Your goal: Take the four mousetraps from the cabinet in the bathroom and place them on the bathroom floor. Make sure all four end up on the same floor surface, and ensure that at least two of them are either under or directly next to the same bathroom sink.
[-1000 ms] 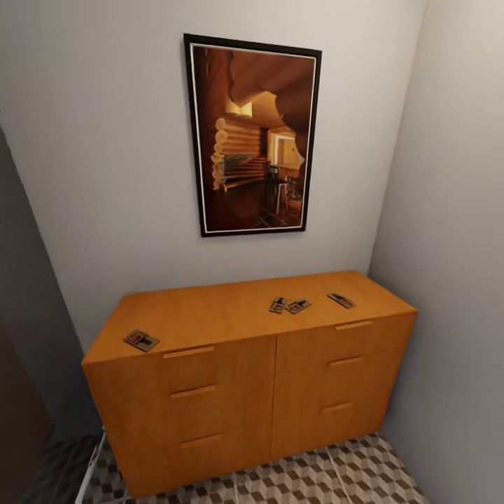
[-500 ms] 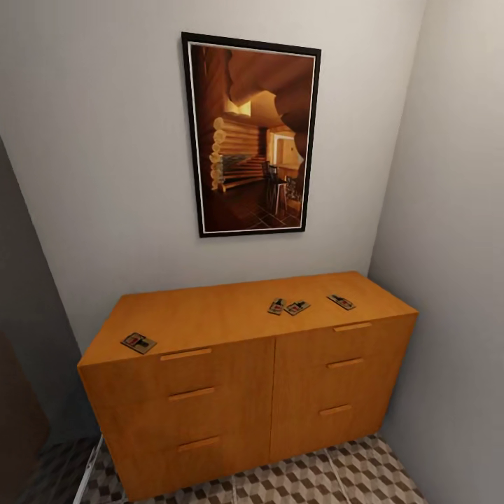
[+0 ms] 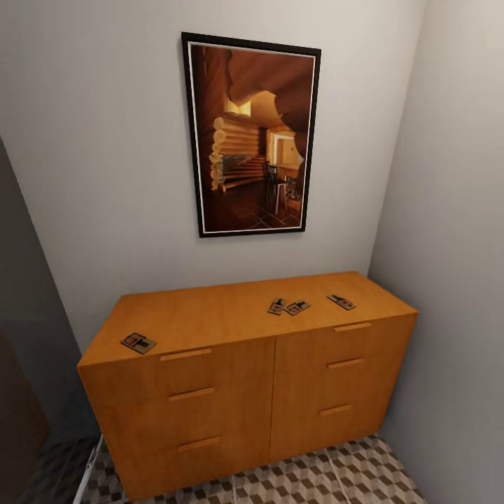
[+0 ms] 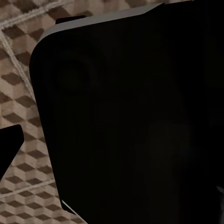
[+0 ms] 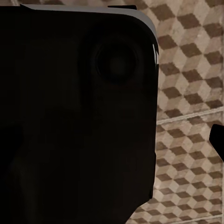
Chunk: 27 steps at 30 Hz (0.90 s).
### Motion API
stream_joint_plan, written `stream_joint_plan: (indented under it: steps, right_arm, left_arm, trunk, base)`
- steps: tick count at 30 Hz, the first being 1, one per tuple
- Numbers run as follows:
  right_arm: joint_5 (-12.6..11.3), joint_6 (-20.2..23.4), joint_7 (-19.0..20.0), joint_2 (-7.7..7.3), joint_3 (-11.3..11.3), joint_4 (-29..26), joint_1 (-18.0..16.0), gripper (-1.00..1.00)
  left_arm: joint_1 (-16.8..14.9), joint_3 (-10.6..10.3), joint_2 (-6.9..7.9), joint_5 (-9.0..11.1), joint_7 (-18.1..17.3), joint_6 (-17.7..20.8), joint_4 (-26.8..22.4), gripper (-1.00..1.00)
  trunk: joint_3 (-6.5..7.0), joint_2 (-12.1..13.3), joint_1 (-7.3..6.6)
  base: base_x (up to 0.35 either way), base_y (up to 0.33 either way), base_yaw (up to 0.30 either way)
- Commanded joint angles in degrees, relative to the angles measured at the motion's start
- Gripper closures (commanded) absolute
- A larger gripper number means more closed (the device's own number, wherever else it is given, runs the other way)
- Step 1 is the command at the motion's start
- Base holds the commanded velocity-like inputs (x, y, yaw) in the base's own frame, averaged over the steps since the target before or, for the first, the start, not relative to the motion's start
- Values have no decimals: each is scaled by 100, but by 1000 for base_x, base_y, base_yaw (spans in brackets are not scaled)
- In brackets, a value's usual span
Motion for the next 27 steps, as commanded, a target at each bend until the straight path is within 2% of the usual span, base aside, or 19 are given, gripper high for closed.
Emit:
stream_joint_plan:
  steps: [1, 16, 27]
  right_arm:
    - [-9, -15, -1, 0, -3, 2, -2, -100]
    - [-8, -6, -1, 0, -3, 2, -2, -100]
    - [-8, -6, -1, 3, -3, 2, -2, -100]
  left_arm:
    - [-1, 0, 0, -59, 2, 14, -21, -100]
    - [1, 12, 8, -32, -2, 18, -68, -100]
    - [0, 13, 2, -49, 13, 18, -64, -100]
  trunk:
    - [-6, -3, 0]
    - [-6, -3, 0]
    - [192, 438, -242]
  base:
    - [0, 0, 0]
    - [0, 0, 0]
    - [0, 0, 0]
